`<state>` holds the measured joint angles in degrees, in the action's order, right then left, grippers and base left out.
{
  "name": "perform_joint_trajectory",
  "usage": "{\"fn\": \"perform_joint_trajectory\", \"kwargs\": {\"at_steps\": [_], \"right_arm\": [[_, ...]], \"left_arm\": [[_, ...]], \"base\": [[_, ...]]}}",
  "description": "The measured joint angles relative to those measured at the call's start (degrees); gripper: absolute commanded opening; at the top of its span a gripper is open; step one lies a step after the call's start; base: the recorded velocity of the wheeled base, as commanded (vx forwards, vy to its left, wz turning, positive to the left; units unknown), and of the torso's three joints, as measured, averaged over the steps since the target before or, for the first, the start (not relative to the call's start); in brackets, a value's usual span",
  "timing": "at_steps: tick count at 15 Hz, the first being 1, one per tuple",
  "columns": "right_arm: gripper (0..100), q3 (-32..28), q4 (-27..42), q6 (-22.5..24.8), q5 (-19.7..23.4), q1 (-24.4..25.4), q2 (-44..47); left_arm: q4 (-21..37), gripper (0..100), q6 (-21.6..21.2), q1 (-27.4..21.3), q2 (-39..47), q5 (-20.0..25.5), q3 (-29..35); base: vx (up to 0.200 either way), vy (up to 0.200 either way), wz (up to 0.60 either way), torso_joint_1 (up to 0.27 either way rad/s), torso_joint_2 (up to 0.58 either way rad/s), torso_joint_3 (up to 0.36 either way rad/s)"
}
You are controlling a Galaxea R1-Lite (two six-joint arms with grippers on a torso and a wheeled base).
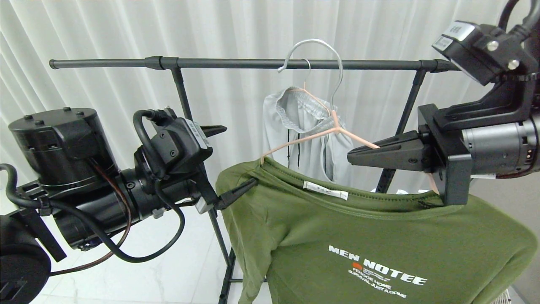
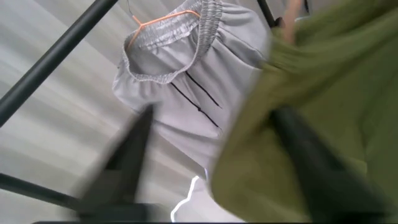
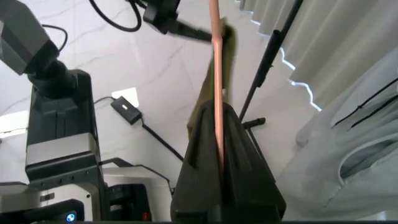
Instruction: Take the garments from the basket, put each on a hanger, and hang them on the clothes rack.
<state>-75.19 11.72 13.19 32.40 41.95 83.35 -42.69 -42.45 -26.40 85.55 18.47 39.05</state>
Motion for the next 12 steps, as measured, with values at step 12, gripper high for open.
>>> {"fn": "perform_joint_trajectory", "kwargs": {"at_steps": [12], "right_arm": [[0,0.0,-5.6,-4.4,-0.5,-1.4,-1.2]], "left_arm": [[0.1,100,9.7,8.3,-2.5,0.3,-11.7]], "base": [[0.000,0.000,0.00,0.000,0.00,0.000]]}}
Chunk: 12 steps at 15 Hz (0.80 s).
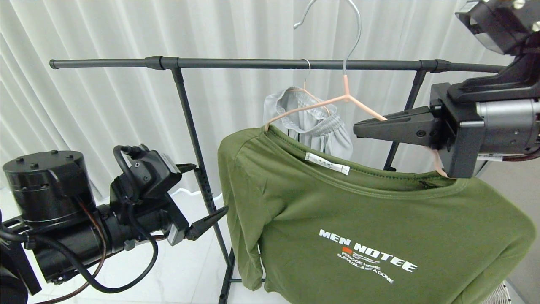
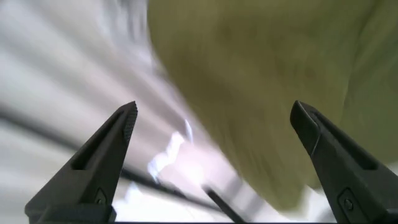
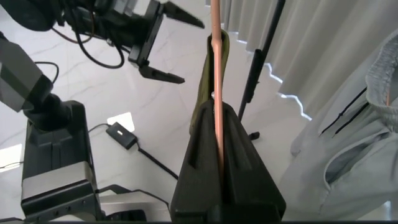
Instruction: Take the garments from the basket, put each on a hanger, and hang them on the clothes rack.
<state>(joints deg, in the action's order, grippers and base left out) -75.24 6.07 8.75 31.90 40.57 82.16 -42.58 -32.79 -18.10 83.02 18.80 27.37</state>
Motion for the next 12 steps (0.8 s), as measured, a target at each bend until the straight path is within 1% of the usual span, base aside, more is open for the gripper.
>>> {"fn": "perform_joint_trajectory", "kwargs": {"at_steps": [1,2,7,8,10,12], "right_arm": [[0,0.0,0.0,0.0,0.0,0.2,-0.3],[0,0.0,0.0,0.0,0.0,0.5,-0.6],[0,0.1,0.1,0.0,0.0,2.9,-1.7],[0,0.1,0.1,0.0,0.0,3.1,-1.8],[0,0.0,0.1,0.0,-0.1,3.7,-2.0],[0,0.1,0.0,0.0,-0.2,3.7,-2.0]], "left_arm": [[0.0,100,1.5,0.3,0.2,0.0,-0.3],[-0.1,100,2.0,0.3,0.5,0.0,-0.3],[0.0,100,2.7,0.5,3.4,0.1,0.4],[0.0,0,3.3,0.4,3.7,0.1,0.8],[-0.1,0,4.4,0.5,4.2,0.1,1.6],[-0.1,0,4.5,0.7,4.2,-0.1,1.8]], "base": [[0.000,0.000,0.00,0.000,0.00,0.000],[0.000,0.000,0.00,0.000,0.00,0.000],[0.000,0.000,0.00,0.000,0.00,0.000],[0.000,0.000,0.00,0.000,0.00,0.000],[0.000,0.000,0.00,0.000,0.00,0.000],[0.000,0.000,0.00,0.000,0.00,0.000]]}}
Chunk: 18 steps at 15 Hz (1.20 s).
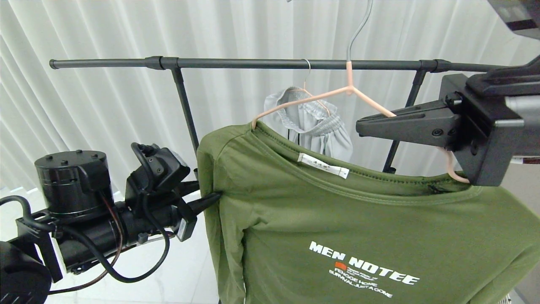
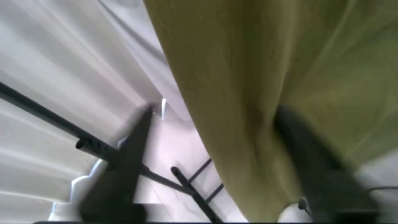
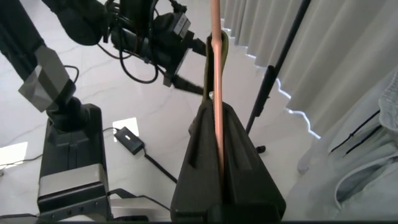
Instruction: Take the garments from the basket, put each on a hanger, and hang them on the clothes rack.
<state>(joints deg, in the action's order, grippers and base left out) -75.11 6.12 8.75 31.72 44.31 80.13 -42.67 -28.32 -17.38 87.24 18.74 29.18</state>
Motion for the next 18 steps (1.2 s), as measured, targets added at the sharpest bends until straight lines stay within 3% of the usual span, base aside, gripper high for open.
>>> {"fn": "perform_joint_trajectory", "kwargs": {"at_steps": [5,11,18], "right_arm": [[0,0.4,0.0,0.0,-0.2,-2.2,0.1],[0,3.4,3.8,0.3,-0.3,-7.5,-0.3],[0,3.6,5.9,0.6,-0.4,-8.7,-0.3]], "left_arm": [[-1.5,0,-0.1,0.5,-0.5,-0.6,-0.6],[-14.2,0,-0.1,0.9,-0.5,-3.9,-2.8],[-14.9,0,-0.4,0.9,-0.4,-4.0,-3.5]], "base": [[0.000,0.000,0.00,0.000,0.00,0.000],[0.000,0.000,0.00,0.000,0.00,0.000],[0.000,0.000,0.00,0.000,0.00,0.000]]}}
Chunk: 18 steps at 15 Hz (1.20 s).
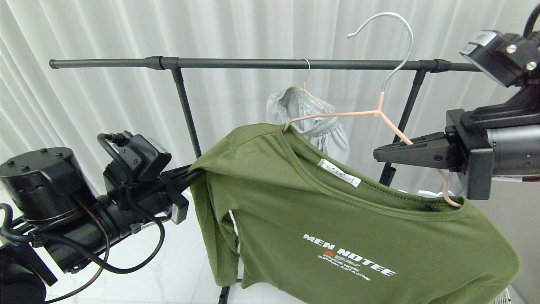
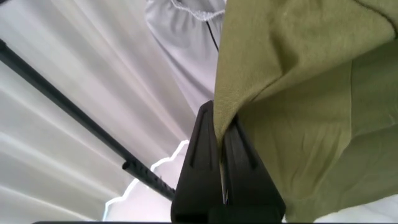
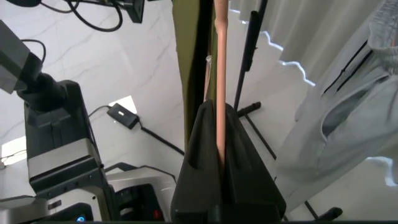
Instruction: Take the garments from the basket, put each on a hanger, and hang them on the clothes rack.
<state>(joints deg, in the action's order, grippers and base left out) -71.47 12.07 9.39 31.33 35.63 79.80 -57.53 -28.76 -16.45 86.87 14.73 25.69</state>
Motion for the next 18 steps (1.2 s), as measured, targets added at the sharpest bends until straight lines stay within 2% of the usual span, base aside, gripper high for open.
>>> {"fn": "perform_joint_trajectory", "kwargs": {"at_steps": [3,6,8,11,15,18], "right_arm": [[0,-1.7,-0.4,-0.1,-2.2,-1.9,0.0],[0,-4.0,0.0,-0.2,-2.4,-2.2,0.1],[0,-4.4,0.0,0.0,-2.4,-2.0,0.0],[0,-4.2,0.5,0.5,-2.4,-2.0,-0.4],[0,-4.0,1.4,3.1,-2.5,-1.7,-0.6],[0,-3.9,2.8,3.7,-2.6,1.2,-0.3]], "left_arm": [[0.0,0,-1.4,0.0,0.1,0.0,-0.7],[-0.1,0,-7.8,0.8,0.7,0.0,-2.5],[-0.2,0,-9.9,2.2,1.8,0.0,-2.8],[-2.6,0,-8.9,2.6,2.4,0.2,-1.5],[-2.8,0,-6.9,2.7,2.7,0.0,0.5],[-2.8,0,-7.2,-1.5,3.0,-1.1,6.2]], "base": [[0.000,0.000,0.00,0.000,0.00,0.000],[0.000,0.000,0.00,0.000,0.00,0.000],[0.000,0.000,0.00,0.000,0.00,0.000],[0.000,0.000,0.00,0.000,0.00,0.000],[0.000,0.000,0.00,0.000,0.00,0.000],[0.000,0.000,0.00,0.000,0.00,0.000]]}}
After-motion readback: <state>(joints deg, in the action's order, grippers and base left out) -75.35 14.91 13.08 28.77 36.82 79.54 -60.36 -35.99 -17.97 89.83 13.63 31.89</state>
